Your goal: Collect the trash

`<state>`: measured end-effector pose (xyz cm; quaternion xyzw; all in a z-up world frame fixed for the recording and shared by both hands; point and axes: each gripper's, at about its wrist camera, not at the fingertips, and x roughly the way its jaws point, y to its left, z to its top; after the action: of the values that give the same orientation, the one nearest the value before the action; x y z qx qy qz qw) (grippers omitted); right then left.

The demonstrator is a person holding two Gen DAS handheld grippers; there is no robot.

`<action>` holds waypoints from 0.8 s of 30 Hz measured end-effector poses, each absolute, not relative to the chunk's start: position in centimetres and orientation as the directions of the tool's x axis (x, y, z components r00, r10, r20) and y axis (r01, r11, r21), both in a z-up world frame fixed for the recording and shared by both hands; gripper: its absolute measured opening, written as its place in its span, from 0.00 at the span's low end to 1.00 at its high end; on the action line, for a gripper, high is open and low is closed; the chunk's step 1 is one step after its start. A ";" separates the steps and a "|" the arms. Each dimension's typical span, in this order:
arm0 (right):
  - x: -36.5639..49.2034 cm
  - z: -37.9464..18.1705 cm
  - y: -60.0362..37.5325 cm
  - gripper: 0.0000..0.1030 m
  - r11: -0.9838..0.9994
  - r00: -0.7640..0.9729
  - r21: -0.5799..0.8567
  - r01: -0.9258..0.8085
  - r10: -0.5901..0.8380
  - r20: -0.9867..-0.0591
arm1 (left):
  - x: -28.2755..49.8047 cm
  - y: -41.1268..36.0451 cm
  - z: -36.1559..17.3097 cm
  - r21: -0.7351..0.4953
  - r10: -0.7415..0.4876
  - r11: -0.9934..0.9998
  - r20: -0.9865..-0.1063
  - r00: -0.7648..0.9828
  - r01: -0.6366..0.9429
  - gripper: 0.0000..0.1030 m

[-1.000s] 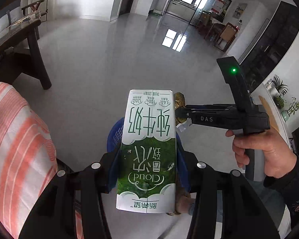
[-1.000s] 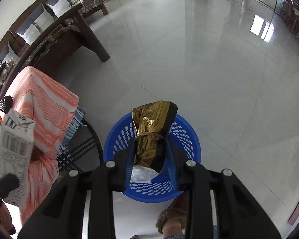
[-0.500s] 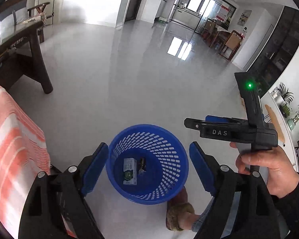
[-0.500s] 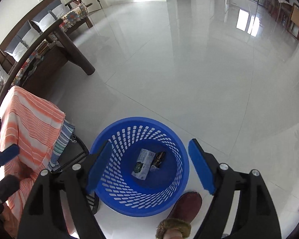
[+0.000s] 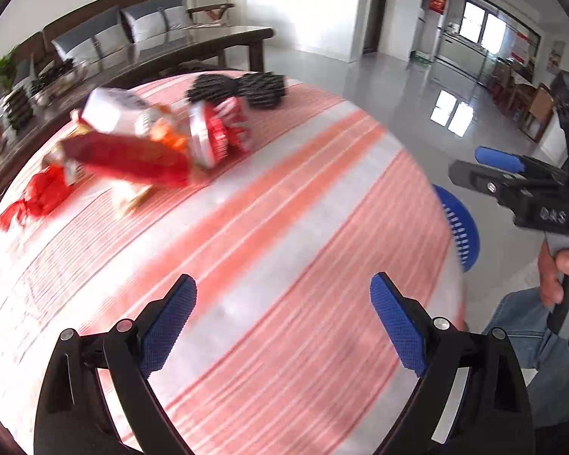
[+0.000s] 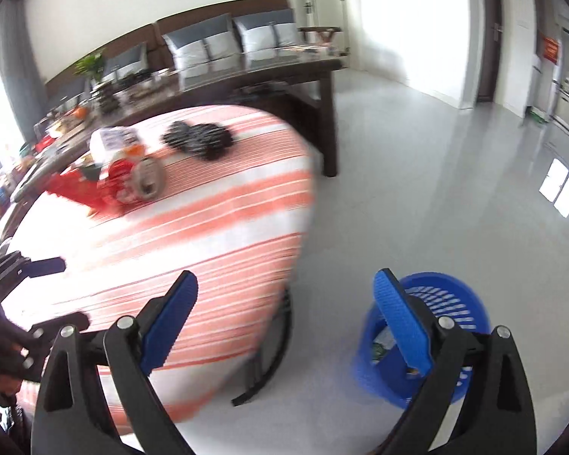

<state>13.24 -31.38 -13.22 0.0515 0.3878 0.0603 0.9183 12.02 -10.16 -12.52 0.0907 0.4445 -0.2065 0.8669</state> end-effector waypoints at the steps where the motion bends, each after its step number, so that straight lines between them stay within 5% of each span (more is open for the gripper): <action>1: 13.3 -13.4 -28.7 0.89 0.982 0.671 0.148 -0.118 0.189 -0.717 | 12.4 -8.0 -12.6 -0.021 -0.248 0.918 -0.810 0.531 0.396 0.89; 9: 17.0 -15.7 -14.2 0.89 0.974 0.525 0.029 -0.226 0.147 -0.838 | 16.6 4.2 -14.1 0.080 -0.027 0.984 -0.819 0.574 0.161 0.93; 24: 21.5 -16.3 -11.2 0.96 0.994 0.566 0.024 -0.106 0.080 -0.820 | 20.8 8.1 -15.3 0.013 -0.040 0.996 -0.824 0.565 0.089 0.96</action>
<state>21.52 -11.19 -16.31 -0.0139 0.4626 0.0526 0.8849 20.82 8.15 -15.29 0.0268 0.4651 -0.0364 0.8841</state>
